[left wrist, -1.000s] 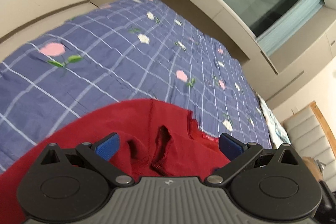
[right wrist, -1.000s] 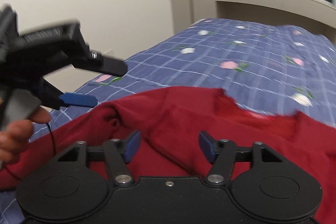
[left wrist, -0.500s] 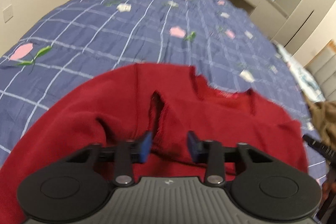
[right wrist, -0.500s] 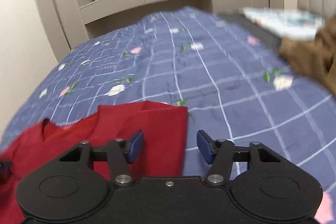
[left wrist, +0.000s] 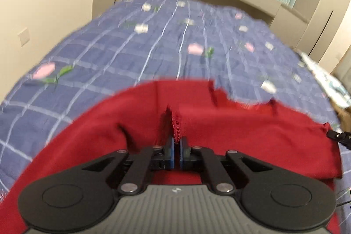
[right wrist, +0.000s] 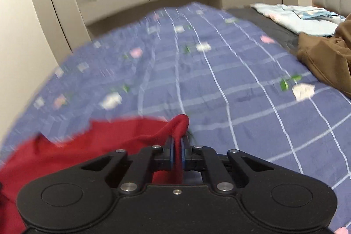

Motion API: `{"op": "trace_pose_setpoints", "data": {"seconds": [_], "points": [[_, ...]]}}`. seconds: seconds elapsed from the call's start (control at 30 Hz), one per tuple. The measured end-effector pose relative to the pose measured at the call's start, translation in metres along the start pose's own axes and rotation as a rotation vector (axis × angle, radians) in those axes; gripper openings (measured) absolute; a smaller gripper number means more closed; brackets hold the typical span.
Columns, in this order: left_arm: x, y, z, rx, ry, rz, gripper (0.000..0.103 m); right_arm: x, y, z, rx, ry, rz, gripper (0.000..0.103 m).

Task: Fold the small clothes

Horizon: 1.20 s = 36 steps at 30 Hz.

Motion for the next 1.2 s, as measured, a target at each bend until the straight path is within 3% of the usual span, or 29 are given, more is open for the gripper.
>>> {"op": "trace_pose_setpoints", "data": {"seconds": [0.07, 0.2, 0.3, 0.47, 0.57, 0.67, 0.73, 0.77, 0.8, 0.9, 1.0, 1.13, 1.2], "points": [[0.011, 0.009, 0.002, 0.005, -0.011, 0.032, 0.004, 0.004, 0.007, -0.003, 0.005, -0.002, 0.011, 0.010], [0.009, 0.012, 0.002, 0.011, 0.001, 0.024, 0.005, -0.023, 0.014, -0.003, -0.020, -0.003, -0.016, 0.041], [0.007, 0.008, 0.004, -0.017, 0.018, 0.028, 0.006, -0.056, 0.034, 0.006, -0.090, -0.021, -0.006, 0.049], [0.012, 0.009, 0.000, -0.001, 0.006, 0.035, 0.006, -0.096, 0.078, 0.023, -0.211, -0.024, 0.023, 0.049], [0.013, 0.009, -0.001, 0.003, -0.001, 0.033, 0.006, -0.098, 0.099, 0.034, -0.329, 0.016, 0.045, 0.046], [0.014, 0.009, 0.000, 0.000, -0.006, 0.036, 0.006, -0.089, 0.098, 0.040, -0.339, 0.030, 0.028, 0.042], [0.014, 0.009, 0.000, -0.001, -0.009, 0.036, 0.006, -0.084, 0.089, 0.041, -0.329, 0.049, -0.004, 0.036], [0.013, 0.009, 0.000, -0.001, -0.010, 0.036, 0.006, -0.082, 0.085, 0.041, -0.321, 0.061, -0.021, 0.027], [0.012, 0.008, -0.001, 0.000, -0.010, 0.034, 0.005, -0.081, 0.081, 0.039, -0.308, 0.064, -0.032, 0.012], [0.008, 0.007, -0.001, 0.013, -0.022, 0.014, 0.004, -0.084, 0.075, 0.037, -0.320, 0.109, -0.062, 0.009], [0.012, 0.009, -0.001, 0.035, -0.049, 0.021, 0.004, -0.073, 0.087, 0.026, -0.311, 0.144, 0.014, 0.008], [0.017, 0.012, -0.002, 0.052, -0.052, 0.034, 0.005, -0.069, 0.089, 0.024, -0.312, 0.131, 0.011, 0.012], [0.014, 0.010, -0.001, 0.046, -0.035, 0.037, 0.009, -0.075, 0.087, 0.024, -0.309, 0.123, 0.012, 0.036]]}}
Point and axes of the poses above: each gripper's, at about its wrist camera, not at the fingertips, and x roughly the way its jaws point, z to its left, y to its underside, the point moved 8 cm from there along x, roughly the way its jaws point, and after that the axes turned 7 degrees about -y, right-handed, at the moved point
